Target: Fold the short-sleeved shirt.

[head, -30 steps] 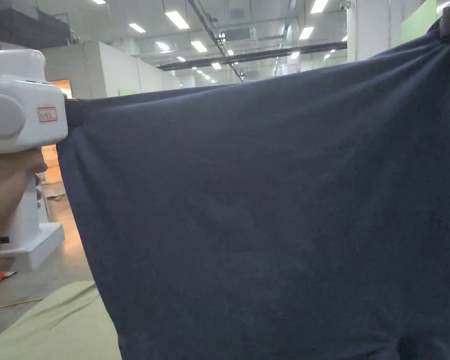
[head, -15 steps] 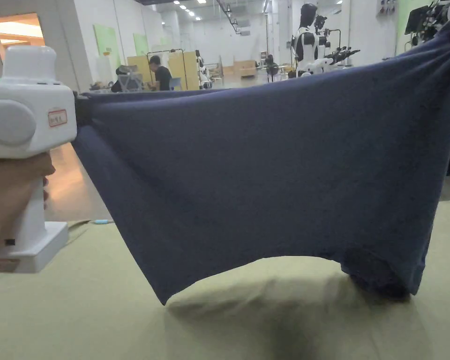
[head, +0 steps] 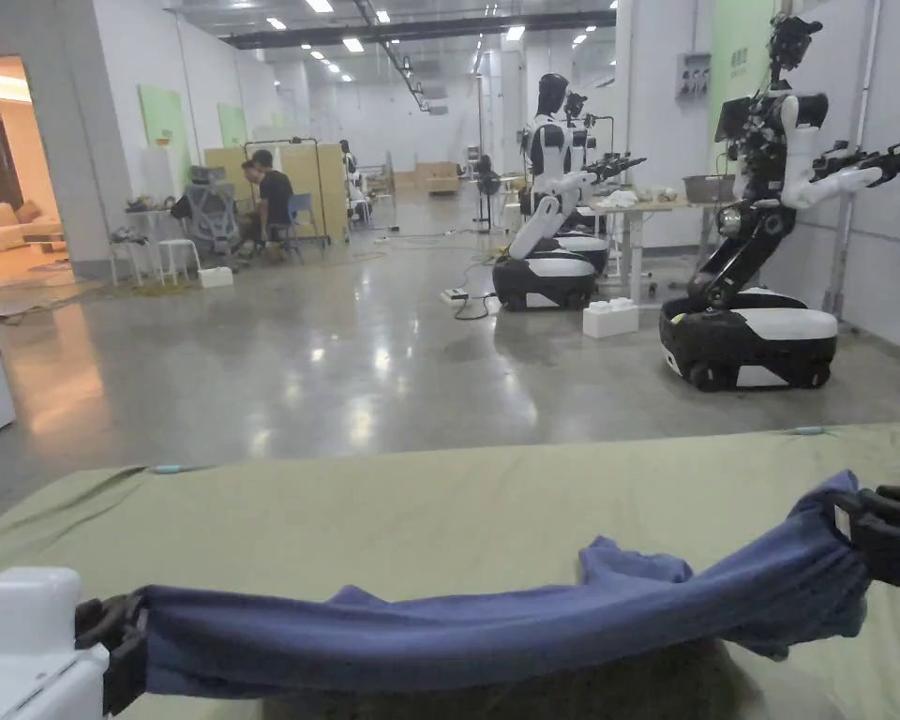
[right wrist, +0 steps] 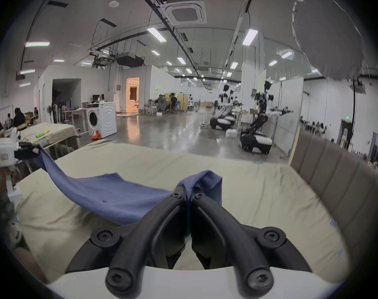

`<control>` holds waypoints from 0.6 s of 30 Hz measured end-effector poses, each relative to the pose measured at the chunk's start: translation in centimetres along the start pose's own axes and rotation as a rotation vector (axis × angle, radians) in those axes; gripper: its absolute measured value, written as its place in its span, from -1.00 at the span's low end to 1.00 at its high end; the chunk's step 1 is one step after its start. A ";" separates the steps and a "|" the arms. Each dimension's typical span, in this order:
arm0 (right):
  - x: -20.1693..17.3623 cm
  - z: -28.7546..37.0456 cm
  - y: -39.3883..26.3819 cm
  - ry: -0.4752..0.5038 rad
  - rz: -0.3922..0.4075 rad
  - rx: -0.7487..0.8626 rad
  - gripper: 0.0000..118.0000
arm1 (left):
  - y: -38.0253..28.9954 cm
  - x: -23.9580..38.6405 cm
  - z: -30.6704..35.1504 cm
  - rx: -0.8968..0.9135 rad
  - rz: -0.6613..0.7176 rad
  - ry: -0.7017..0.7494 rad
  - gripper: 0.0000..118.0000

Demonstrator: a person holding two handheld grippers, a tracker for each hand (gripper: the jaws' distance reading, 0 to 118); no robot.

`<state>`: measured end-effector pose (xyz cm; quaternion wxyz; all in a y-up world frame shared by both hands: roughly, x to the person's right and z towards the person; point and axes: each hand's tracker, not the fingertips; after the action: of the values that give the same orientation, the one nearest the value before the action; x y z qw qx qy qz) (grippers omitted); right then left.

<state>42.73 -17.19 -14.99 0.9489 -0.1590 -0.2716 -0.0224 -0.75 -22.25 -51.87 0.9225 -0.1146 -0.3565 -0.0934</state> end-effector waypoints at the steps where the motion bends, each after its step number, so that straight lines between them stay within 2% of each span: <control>1: -0.2 1.8 -1.9 0.013 -0.025 -0.020 -0.92 | -1.8 0.2 1.8 -0.012 0.007 -0.006 -0.92; 2: -0.5 3.7 -3.9 0.041 -0.039 -0.042 -0.92 | -3.7 0.3 3.5 -0.035 0.014 -0.013 -0.92; 5: -1.2 8.4 -9.0 0.042 0.008 -0.119 -0.92 | -8.4 0.6 7.8 -0.112 0.063 -0.022 -0.92; 8: -1.2 12.4 -14.2 0.042 -0.013 -0.179 -0.92 | -12.8 1.1 11.2 -0.201 0.057 -0.057 -0.92; 13: -1.9 15.1 -20.9 -0.011 -0.007 -0.267 -0.92 | -18.1 2.4 14.8 -0.322 -0.018 -0.149 -0.92; 15: -1.4 15.1 -23.8 -0.031 -0.036 -0.275 -0.92 | -19.9 2.9 15.5 -0.362 -0.040 -0.158 -0.92; 18: -1.5 15.1 -26.7 -0.058 -0.007 -0.305 -0.92 | -21.8 3.8 15.2 -0.433 -0.053 -0.142 -0.92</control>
<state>30.35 -37.85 4.03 0.9055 -0.3010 -0.2927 -0.0620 -13.18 -39.21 -35.13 0.8463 -0.3067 -0.3950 -0.1836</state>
